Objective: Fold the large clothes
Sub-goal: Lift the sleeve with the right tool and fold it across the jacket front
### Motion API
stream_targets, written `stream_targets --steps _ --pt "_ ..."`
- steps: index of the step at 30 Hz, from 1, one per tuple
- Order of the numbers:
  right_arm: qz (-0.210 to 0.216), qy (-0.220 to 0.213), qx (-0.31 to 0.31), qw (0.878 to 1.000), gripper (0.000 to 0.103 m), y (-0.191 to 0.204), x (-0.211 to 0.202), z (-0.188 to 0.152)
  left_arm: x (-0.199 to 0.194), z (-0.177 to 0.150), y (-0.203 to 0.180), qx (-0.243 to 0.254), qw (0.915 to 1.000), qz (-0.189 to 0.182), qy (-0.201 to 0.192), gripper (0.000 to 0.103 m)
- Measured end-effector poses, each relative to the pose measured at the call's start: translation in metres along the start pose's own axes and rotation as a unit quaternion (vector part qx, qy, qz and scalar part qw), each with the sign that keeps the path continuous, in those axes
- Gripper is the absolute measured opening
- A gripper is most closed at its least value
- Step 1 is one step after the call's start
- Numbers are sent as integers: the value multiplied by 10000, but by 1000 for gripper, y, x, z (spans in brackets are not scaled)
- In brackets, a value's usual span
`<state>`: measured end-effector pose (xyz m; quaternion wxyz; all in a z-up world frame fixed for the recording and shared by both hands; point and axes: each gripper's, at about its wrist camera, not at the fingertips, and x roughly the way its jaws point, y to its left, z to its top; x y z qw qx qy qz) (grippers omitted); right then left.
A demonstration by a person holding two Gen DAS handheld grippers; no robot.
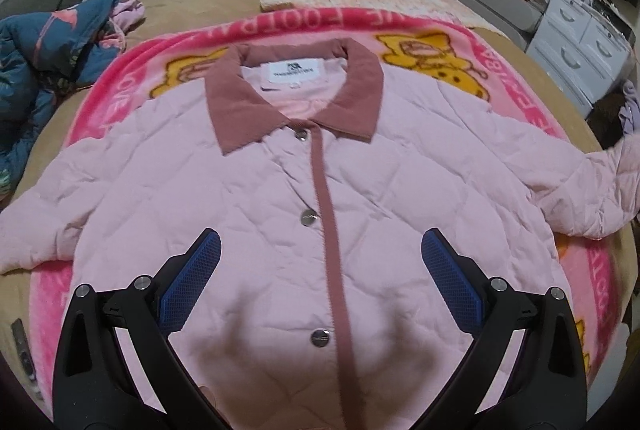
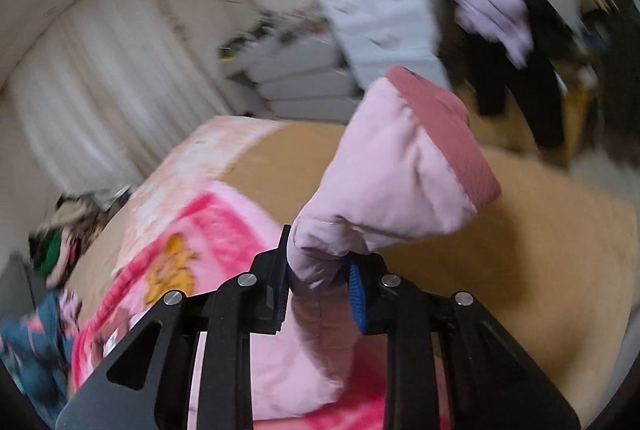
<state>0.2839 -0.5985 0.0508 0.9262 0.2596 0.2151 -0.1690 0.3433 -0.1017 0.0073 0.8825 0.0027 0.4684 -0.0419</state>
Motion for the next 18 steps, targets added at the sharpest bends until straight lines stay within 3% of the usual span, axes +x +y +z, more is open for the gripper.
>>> stream_targets --steps 8,18 --pt "877 -536 -1165 9879 23 127 -32 1 -22 8 40 -255 9994 85 -199 94" --pt "1606 -502 -1759 9699 22 235 -42 -17 -44 17 98 -761 9962 126 -402 94"
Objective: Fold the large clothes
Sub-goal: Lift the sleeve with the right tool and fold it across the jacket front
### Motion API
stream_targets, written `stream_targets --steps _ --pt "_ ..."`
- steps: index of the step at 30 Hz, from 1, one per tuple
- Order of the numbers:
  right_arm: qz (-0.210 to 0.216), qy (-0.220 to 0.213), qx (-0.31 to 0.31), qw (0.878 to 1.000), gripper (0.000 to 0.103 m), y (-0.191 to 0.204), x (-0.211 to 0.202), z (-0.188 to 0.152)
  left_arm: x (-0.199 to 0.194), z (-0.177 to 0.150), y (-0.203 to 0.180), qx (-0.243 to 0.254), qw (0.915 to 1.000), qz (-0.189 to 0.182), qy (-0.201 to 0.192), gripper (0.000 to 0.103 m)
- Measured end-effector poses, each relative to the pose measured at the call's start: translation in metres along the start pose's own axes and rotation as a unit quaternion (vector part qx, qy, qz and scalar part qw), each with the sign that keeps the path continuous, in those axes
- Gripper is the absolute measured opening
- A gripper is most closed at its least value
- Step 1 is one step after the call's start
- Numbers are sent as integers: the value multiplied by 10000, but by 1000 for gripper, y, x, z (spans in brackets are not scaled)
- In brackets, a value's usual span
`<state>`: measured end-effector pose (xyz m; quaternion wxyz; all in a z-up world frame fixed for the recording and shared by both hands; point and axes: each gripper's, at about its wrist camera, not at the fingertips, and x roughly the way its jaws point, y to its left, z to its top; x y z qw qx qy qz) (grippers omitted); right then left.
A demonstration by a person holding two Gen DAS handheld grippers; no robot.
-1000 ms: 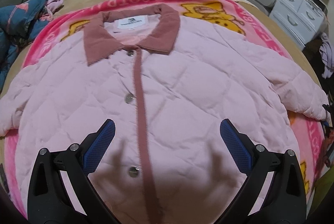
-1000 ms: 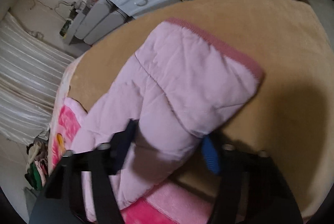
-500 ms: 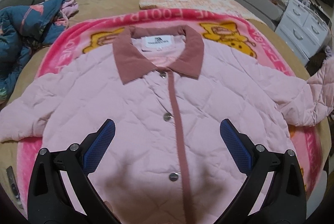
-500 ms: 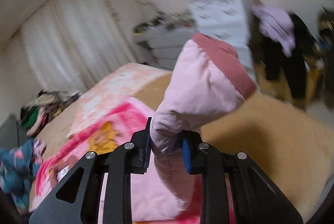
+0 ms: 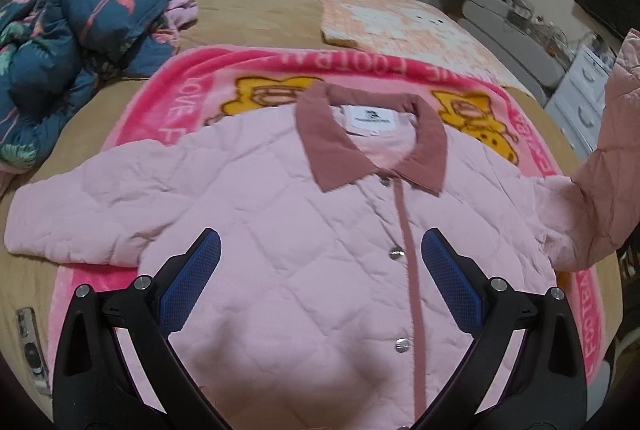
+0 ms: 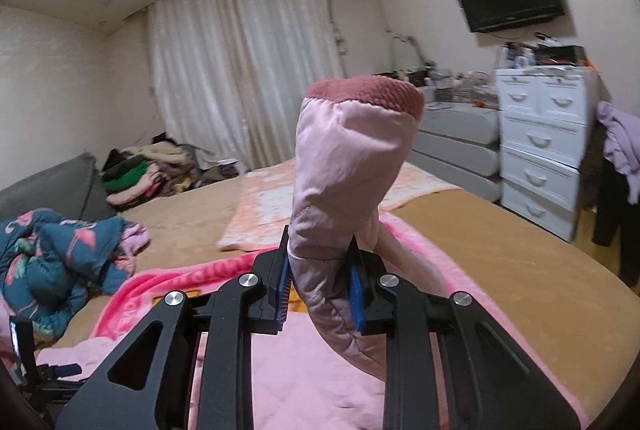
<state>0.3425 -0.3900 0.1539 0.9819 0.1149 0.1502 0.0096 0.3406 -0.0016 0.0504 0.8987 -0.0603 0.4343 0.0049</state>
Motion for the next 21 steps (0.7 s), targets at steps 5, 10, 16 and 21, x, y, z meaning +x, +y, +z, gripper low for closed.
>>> stream_targets --steps 5,10,16,21 --pt "338 2 -281 9990 22 52 6 -2 -4 5 22 -164 9998 41 -39 94" --pt "703 64 -551 9960 22 100 19 -15 -5 6 48 -424 9991 25 -57 94" --pt "960 322 -678 9925 22 137 37 -45 -5 2 75 -651 9979 -38 -30 94" --pt "1138 567 -816 9885 22 164 53 -75 -1 1 92 -939 9953 -242 67 94"
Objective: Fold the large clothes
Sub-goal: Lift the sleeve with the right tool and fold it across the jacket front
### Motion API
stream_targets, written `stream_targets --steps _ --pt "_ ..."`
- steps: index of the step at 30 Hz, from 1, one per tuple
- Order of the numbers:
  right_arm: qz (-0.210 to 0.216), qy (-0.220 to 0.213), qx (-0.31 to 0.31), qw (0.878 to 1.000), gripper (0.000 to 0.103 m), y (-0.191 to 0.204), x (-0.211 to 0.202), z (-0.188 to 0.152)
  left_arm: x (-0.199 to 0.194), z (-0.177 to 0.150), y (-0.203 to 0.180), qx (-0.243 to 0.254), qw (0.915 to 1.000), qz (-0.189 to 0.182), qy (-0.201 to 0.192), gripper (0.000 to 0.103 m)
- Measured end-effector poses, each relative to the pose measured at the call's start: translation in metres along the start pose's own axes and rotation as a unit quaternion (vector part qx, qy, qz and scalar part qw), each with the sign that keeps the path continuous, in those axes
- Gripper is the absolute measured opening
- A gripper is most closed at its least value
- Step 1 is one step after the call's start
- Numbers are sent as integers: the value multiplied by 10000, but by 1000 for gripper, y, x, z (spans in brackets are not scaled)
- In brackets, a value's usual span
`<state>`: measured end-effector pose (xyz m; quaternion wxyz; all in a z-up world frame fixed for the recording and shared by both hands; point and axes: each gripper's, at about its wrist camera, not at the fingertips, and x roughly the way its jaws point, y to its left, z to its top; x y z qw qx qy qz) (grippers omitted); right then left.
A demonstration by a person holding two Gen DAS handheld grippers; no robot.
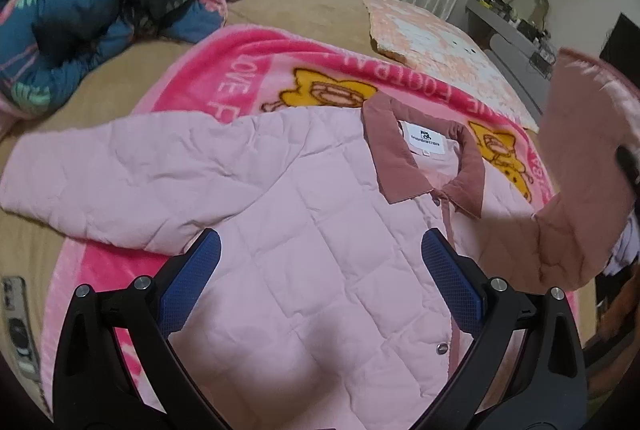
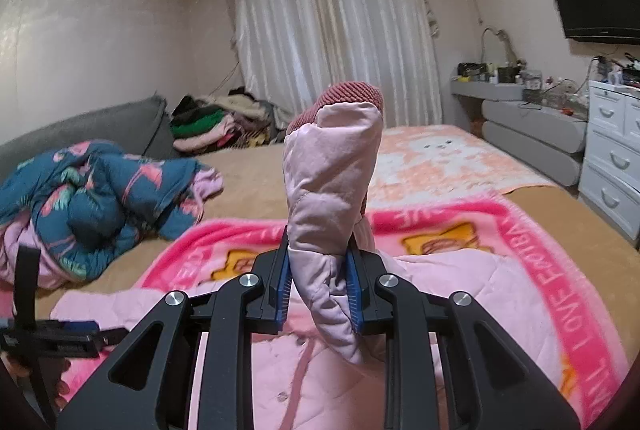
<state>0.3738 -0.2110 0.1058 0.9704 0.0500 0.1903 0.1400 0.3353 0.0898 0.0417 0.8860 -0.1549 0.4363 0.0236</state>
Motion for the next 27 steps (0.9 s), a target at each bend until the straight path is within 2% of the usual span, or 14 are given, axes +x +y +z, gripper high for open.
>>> stream_targets --steps 11,15,18,19,20,24,27 --pt "435 974 -281 9939 23 54 58 -73 15 -9 11 -377 9981 -384 297 94" --pt "780 1456 -378 9855 30 79 72 -108 18 -13 14 -515 9964 -549 402 94" --pt "1085 1701 -480 9783 47 95 70 -122 19 -15 13 -564 9956 -605 451 94" --pt "1235 1880 -486 9732 67 99 69 -126 20 -16 13 -592 9953 -614 467 94" --pt "1262 2000 -475 9705 82 101 67 -129 21 -16 12 -642 9947 -637 484 94" --pt "1208 2120 -461 9687 87 90 45 -130 24 -20 7 -694 9936 -710 537 94" --pt "919 2066 -319 9736 90 62 21 -127 35 -27 0 -663 9924 -764 704 94"
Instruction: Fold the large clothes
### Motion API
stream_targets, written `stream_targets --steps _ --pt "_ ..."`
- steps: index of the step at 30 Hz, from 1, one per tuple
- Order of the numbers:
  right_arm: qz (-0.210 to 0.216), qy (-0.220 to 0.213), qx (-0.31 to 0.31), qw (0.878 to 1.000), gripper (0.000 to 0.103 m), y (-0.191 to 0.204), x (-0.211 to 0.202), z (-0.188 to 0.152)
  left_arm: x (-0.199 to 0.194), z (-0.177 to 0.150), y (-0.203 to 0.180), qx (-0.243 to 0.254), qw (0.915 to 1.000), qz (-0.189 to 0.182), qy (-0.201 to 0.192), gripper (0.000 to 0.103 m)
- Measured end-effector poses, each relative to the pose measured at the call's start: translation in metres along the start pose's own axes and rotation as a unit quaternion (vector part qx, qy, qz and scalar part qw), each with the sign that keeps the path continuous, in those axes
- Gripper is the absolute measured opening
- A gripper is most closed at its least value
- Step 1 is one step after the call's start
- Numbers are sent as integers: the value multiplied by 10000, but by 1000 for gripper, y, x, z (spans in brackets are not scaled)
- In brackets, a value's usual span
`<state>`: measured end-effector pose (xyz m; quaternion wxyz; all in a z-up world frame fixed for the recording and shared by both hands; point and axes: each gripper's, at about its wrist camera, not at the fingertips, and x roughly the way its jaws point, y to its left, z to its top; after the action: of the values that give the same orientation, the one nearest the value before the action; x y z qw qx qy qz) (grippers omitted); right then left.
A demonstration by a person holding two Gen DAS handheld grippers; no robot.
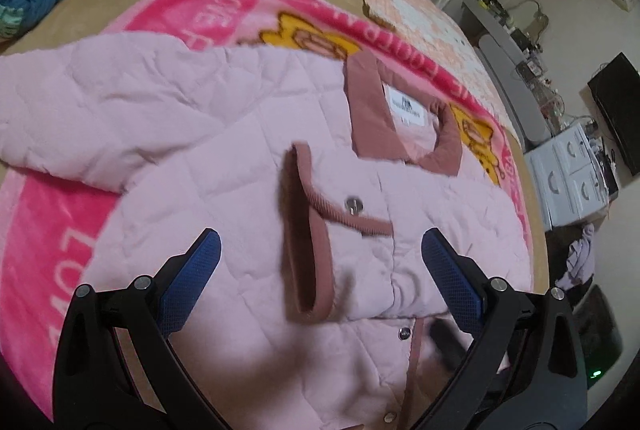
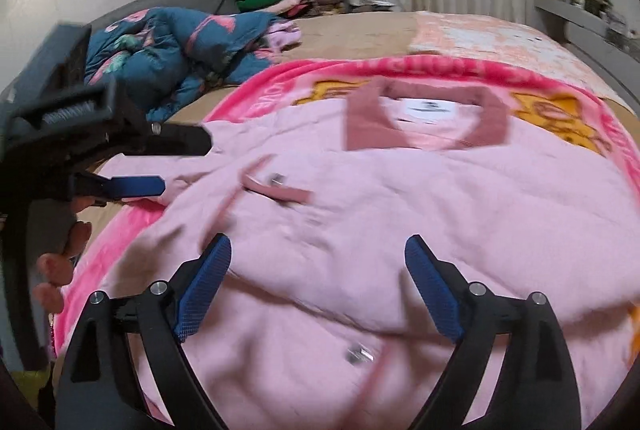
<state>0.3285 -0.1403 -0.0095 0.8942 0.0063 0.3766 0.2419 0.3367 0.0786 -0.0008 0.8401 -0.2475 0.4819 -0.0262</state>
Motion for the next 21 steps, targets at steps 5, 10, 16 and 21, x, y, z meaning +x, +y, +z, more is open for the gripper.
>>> stream_targets --steps 5,10,16,21 --pt "-672 -136 332 9971 90 -49 -37 -11 38 -18 -6 -139 9984 -125 535 94" --pt "-1025 -323 744 9914 90 -90 -67 -20 58 -29 -1 -417 9972 -136 601 49" --pt "-1312 -570 984 9848 90 -120 -94 -23 32 -14 -24 324 9992 -227 88 12" --pt "-1377 -722 1242 9800 90 -135 -104 -16 -28 21 -62 994 9919 -388 -695 10"
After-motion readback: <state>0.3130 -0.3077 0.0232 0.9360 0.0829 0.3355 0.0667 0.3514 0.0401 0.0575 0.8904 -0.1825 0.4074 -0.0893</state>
